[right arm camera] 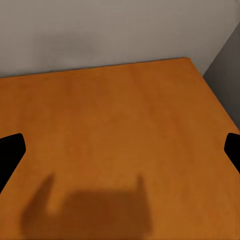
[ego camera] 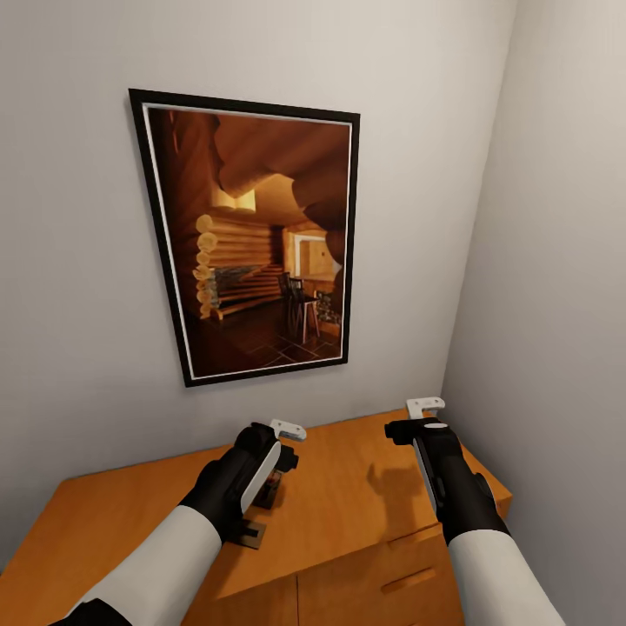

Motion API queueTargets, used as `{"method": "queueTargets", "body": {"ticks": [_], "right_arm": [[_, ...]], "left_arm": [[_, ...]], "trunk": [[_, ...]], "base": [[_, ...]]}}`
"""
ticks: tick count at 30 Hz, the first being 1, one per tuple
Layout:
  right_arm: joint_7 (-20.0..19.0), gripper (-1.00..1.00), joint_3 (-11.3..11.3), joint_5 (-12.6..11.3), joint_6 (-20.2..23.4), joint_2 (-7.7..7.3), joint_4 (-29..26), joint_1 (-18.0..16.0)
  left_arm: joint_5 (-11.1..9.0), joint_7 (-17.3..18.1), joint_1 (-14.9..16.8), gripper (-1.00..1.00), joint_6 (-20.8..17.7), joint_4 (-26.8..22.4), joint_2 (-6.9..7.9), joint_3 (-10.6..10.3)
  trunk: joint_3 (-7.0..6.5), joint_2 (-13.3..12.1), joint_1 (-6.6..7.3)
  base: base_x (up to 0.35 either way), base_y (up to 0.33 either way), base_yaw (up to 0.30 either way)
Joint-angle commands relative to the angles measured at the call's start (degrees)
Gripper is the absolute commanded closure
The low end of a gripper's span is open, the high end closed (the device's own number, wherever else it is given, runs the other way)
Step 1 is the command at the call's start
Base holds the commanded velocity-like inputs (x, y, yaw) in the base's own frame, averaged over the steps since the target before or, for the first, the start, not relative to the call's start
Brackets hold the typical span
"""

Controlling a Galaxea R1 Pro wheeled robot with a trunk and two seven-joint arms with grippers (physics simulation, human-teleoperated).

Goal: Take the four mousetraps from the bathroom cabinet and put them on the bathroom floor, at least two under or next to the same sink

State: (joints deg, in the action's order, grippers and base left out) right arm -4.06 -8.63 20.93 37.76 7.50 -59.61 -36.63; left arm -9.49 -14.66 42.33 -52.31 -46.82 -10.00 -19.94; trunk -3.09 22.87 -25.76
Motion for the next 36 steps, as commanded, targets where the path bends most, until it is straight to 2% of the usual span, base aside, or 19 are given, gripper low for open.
{"method": "queueTargets", "body": {"ticks": [1, 36], "right_arm": [[-0.43, -1.0, -0.16, 0.57, 0.2, 0.06, -0.06, -0.02], [-0.43, -1.0, -0.08, 0.64, 0.11, 0.06, -0.06, -0.02]], "left_arm": [[-0.6, -0.54, 0.02, -1.0, -0.16, -0.03, 0.0, -0.06], [-0.58, 0.07, 0.02, -1.0, -0.24, -0.03, 0.0, 0.16]], "trunk": [[0.03, 0.05, -0.02], [0.03, 0.05, -0.02]], "base": [[0.0, 0.0, 0.0], [0.0, 0.0, 0.0]]}}
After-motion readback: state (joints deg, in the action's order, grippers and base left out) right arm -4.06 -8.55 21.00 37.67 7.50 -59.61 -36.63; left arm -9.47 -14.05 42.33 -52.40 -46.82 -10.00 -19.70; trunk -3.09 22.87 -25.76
